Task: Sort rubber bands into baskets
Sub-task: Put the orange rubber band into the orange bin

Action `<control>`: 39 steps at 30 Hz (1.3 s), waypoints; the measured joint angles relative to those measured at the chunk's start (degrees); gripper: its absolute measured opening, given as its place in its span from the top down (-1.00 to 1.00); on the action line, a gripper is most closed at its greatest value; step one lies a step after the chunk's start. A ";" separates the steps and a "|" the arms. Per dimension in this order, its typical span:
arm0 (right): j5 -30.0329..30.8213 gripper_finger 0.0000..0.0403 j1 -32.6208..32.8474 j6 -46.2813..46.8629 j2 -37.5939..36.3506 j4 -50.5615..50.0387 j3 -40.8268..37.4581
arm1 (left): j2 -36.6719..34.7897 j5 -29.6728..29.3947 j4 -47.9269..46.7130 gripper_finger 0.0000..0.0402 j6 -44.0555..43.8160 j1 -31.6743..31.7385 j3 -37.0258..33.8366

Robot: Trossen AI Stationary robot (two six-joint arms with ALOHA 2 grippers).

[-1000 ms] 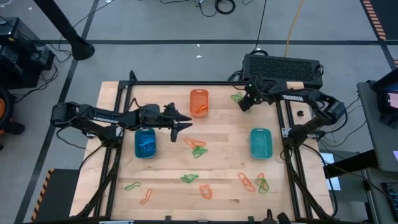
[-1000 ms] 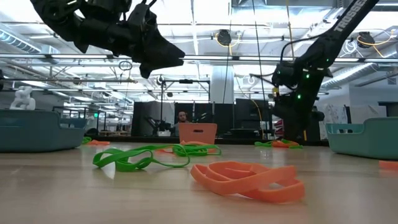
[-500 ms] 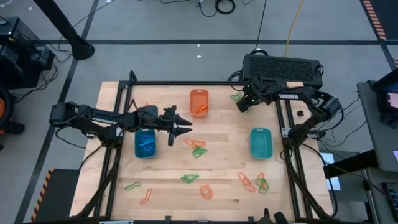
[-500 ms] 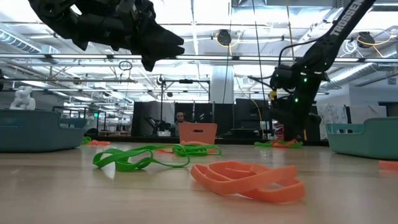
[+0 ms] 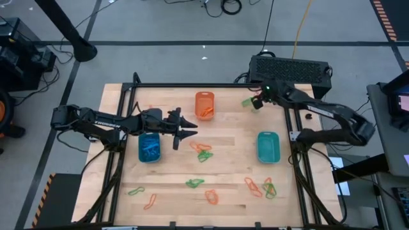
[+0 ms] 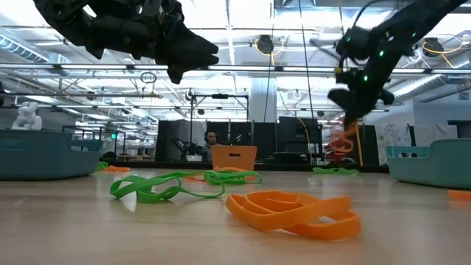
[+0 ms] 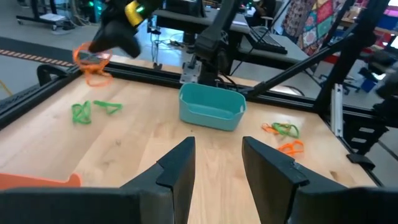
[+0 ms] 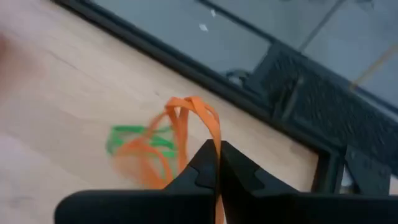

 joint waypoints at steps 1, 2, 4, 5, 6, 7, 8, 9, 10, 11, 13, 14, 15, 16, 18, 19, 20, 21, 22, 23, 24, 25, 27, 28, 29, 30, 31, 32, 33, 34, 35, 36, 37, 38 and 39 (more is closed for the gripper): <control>-0.05 1.00 0.92 0.00 -1.15 0.01 0.00 | 0.00 -0.52 -0.02 0.31 0.00 0.00 0.00; -0.49 1.00 1.83 0.21 -2.12 -0.07 0.00 | 0.00 -0.83 -0.02 0.31 0.00 0.00 0.00; -3.30 1.00 3.14 0.72 -3.19 -1.27 0.02 | 0.00 -0.96 0.01 0.31 0.00 0.00 0.00; -4.27 1.00 3.66 1.32 -3.32 -2.20 0.02 | 0.00 -0.96 -0.02 0.31 0.00 0.00 0.00; -4.49 1.00 4.19 2.13 -3.30 -3.16 0.01 | 0.00 -0.98 0.00 0.31 0.00 0.00 0.00; -4.30 1.00 4.57 2.99 -3.11 -4.02 0.02 | 0.00 -0.98 0.00 0.31 -0.01 0.00 0.00; -4.17 1.00 4.77 3.74 -2.71 -4.76 0.01 | 0.00 -0.98 0.00 0.31 -0.03 0.00 0.00; -4.13 1.00 4.80 4.22 -2.16 -5.38 0.02 | 0.00 -0.98 -0.02 0.31 -0.07 0.00 0.00; -4.21 1.00 4.78 4.41 -1.57 -6.05 0.00 | 0.00 -0.98 0.01 0.31 -0.11 0.00 0.00; -4.54 1.00 4.78 4.46 -0.95 -6.25 0.00 | 0.00 -0.98 0.01 0.31 -0.13 0.00 0.00; -5.36 1.00 5.04 4.76 0.40 -6.15 0.00 | 0.00 -0.98 -0.02 0.31 -0.15 -0.12 0.00; -5.95 1.00 5.10 5.05 1.06 -6.20 0.00 | 0.00 -0.99 -0.02 0.31 -0.17 -0.26 0.00; -6.09 1.00 5.11 5.49 1.69 -6.26 0.00 | 0.00 -1.03 -0.02 0.31 -0.15 -0.44 0.00; -6.22 1.00 5.12 5.88 2.33 -6.31 0.00 | 0.00 -1.03 0.01 0.31 -0.15 -0.53 0.00; -6.18 1.00 5.09 6.24 3.63 -6.43 0.00 | 0.00 -1.03 -0.02 0.31 -0.15 -0.78 0.00; -6.21 1.00 5.07 6.41 4.31 -6.58 0.00 | 0.00 -1.03 -0.01 0.31 -0.14 -0.85 0.00; -6.93 1.00 5.07 6.47 4.86 -6.55 0.00 | 0.00 -1.03 -0.01 0.31 -0.13 -0.85 0.00; -8.84 1.00 5.07 6.47 5.46 -6.25 0.00 | 0.00 -1.04 -0.02 0.31 -0.13 -0.85 0.00; -11.11 1.00 5.11 6.45 6.03 -5.88 0.00 | 0.00 -1.17 -0.02 0.31 -0.13 -0.85 0.00; -13.12 1.00 5.27 6.36 6.51 -5.50 0.00 | 0.04 -1.21 -0.01 0.31 -0.13 -0.85 0.00; -14.44 1.00 5.62 6.30 6.90 -5.19 0.00 | 0.33 -1.22 0.14 0.31 -0.13 -0.85 0.02; -14.67 1.00 6.05 6.38 7.18 -4.74 0.00 | 0.63 -1.22 0.22 0.31 -0.11 -0.85 0.07; -12.59 1.00 6.59 7.40 7.52 -4.60 0.00 | 1.20 -1.22 -0.18 0.31 -0.13 -0.85 0.07; -9.92 1.00 6.74 8.35 7.67 -5.12 0.00 | 1.59 -1.33 0.21 0.31 -0.12 -0.85 0.07; -7.05 1.00 6.68 9.17 7.88 -5.75 0.00 | 1.97 -1.67 0.40 0.31 -0.11 -0.85 0.07; -4.61 1.00 6.52 9.90 8.05 -6.66 0.00 | 2.25 -2.10 0.39 0.31 -0.11 -0.85 0.07; -2.74 1.00 6.25 10.62 8.25 -7.69 0.00 | 2.46 -2.37 0.36 0.31 -0.15 -0.85 0.07; -1.65 1.00 5.94 11.09 8.37 -8.52 0.00 | 2.64 -2.51 0.40 0.31 -0.15 -0.85 0.07; -1.53 1.00 5.71 11.23 8.41 -9.01 0.00 | 2.64 -2.55 0.48 0.31 -0.15 -0.85 0.07; -1.63 1.00 5.68 11.31 8.44 -9.25 0.00 | 2.64 -2.59 0.52 0.31 -0.15 -0.85 0.07; -1.67 1.00 5.72 11.38 8.48 -9.32 0.00 | 2.64 -2.64 0.59 0.31 -0.15 -0.85 0.07; -1.82 0.99 5.83 11.60 8.52 -9.47 0.00 | 2.64 -2.64 0.58 0.31 -0.15 -0.85 0.07; -2.26 0.97 5.83 11.84 8.52 -9.81 0.00 | 2.64 -2.64 0.58 0.31 -0.15 -0.85 0.07; -3.00 0.94 5.83 12.10 8.52 -10.11 0.00 | 2.64 -2.64 0.61 0.31 -0.17 -0.85 0.07; -3.21 0.92 5.83 12.57 8.52 -10.42 0.00 | 2.64 -2.64 0.64 0.31 -0.17 -0.85 0.07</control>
